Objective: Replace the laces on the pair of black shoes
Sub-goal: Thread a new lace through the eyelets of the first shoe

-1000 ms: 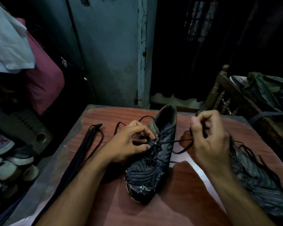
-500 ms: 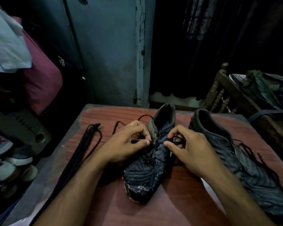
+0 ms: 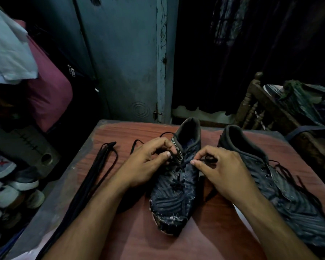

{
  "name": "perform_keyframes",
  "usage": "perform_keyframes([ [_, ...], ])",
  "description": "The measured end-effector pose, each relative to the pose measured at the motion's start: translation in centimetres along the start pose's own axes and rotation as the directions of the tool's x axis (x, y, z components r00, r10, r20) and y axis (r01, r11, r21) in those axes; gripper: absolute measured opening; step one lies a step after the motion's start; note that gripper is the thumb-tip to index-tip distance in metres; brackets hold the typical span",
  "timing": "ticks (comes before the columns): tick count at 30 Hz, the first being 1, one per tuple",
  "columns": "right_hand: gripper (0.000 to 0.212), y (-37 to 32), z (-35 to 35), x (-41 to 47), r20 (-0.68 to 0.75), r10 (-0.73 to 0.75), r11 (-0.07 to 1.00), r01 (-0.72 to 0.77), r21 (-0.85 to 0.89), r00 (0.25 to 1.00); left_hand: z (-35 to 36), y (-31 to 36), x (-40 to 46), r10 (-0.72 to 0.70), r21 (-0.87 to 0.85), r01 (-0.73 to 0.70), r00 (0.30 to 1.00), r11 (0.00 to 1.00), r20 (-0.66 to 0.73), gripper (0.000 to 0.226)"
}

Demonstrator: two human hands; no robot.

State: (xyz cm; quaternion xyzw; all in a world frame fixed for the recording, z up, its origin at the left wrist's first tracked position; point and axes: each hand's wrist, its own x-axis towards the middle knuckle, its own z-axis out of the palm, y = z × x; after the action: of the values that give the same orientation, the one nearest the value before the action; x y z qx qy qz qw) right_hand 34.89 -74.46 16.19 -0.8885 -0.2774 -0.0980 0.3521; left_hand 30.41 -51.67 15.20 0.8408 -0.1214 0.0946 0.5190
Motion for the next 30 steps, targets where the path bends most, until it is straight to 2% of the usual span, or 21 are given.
perform_keyframes([
  [3,0.011,0.2,0.4,0.0,-0.025,-0.068,0.998,0.068,-0.004,0.997,0.0,0.1,0.0,0.026,0.06,-0.025,0.999,0.998,-0.022,0.016],
  [9,0.01,0.0,0.9,-0.3,-0.092,0.018,0.994,-0.007,0.11,0.996,0.1,0.6,-0.2,-0.019,0.06,0.018,1.0,0.998,0.015,0.018],
  [16,0.007,-0.2,0.9,-0.2,-0.17,0.051,0.99,-0.028,0.141,0.984,0.4,0.7,-0.1,0.068,0.204,-0.056,0.996,0.977,-0.055,0.028],
  [22,0.008,-0.1,1.0,-0.2,-0.2,0.05,0.988,-0.019,0.151,0.979,0.5,0.8,-0.1,0.088,0.221,-0.071,0.994,0.973,-0.071,0.031],
  [30,0.009,-0.1,1.2,-0.2,-0.237,0.073,0.977,-0.021,0.213,0.969,0.6,0.6,0.0,0.083,0.232,-0.073,0.996,0.97,-0.035,0.02],
])
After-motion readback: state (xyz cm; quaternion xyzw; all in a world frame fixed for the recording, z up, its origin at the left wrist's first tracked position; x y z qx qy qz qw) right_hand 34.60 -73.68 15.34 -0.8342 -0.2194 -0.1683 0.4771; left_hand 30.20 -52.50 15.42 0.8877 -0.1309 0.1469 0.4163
